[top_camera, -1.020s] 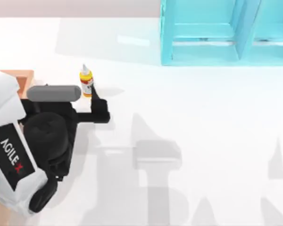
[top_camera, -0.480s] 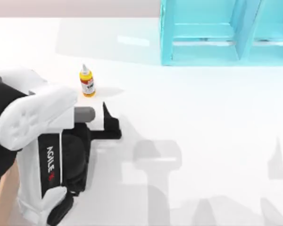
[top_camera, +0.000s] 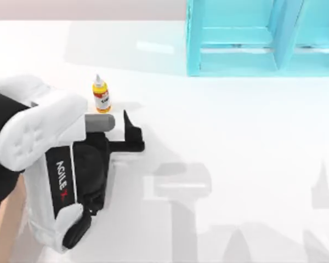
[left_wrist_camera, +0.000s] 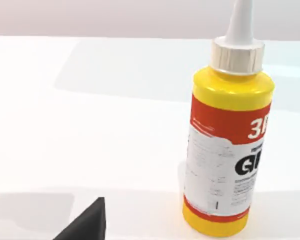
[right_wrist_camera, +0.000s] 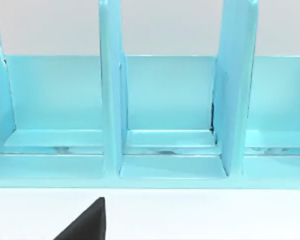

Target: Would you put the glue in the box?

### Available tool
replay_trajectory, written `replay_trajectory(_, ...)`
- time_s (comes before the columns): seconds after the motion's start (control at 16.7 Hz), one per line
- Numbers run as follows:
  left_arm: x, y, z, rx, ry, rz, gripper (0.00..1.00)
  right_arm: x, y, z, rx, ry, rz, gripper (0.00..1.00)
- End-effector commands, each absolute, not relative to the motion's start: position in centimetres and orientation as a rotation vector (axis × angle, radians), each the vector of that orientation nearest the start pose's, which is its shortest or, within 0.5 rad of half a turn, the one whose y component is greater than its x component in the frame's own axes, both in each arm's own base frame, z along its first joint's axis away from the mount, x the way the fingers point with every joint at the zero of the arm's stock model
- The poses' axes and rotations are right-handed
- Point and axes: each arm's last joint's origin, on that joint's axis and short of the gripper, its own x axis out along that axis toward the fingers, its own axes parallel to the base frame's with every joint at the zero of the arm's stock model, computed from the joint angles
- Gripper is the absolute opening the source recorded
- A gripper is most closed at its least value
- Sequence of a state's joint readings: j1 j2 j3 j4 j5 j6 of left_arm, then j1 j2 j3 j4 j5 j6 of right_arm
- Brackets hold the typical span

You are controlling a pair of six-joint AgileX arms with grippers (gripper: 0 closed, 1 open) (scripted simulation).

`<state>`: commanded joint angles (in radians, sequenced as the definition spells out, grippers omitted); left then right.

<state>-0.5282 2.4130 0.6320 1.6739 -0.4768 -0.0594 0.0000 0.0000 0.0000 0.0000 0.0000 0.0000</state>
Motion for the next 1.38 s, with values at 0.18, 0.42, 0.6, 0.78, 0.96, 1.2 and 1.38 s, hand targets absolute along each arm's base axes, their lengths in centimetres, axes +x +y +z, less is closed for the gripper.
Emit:
replay_trajectory(0.18, 31.8, -15.0, 0.8, -0.016, 0.1, -0.021, 1.0, 10.6, -0.1, 16.0, 0.0, 0.0, 0.0, 1.0)
replay_trajectory(0.42, 35.5, -14.9, 0.6, -0.017, 0.099, -0.021, 1.0, 10.6, -0.1, 16.0, 0.0, 0.0, 0.0, 1.0)
replay_trajectory(0.6, 36.4, -14.8, 0.6, -0.017, 0.1, -0.021, 1.0, 10.6, -0.1, 16.0, 0.0, 0.0, 0.0, 1.0)
replay_trajectory(0.78, 36.4, -14.8, 0.6, -0.017, 0.1, -0.021, 1.0, 10.6, -0.1, 16.0, 0.0, 0.0, 0.0, 1.0)
replay_trajectory(0.96, 36.4, -14.8, 0.6, -0.017, 0.1, -0.021, 0.77, 10.6, -0.1, 16.0, 0.0, 0.0, 0.0, 1.0)
replay_trajectory(1.2, 36.4, -14.8, 0.6, -0.017, 0.1, -0.021, 0.47, 10.6, -0.1, 16.0, 0.0, 0.0, 0.0, 1.0)
replay_trajectory(1.38, 36.4, -14.8, 0.6, -0.017, 0.1, -0.021, 0.25, 10.6, -0.1, 16.0, 0.0, 0.0, 0.0, 1.0)
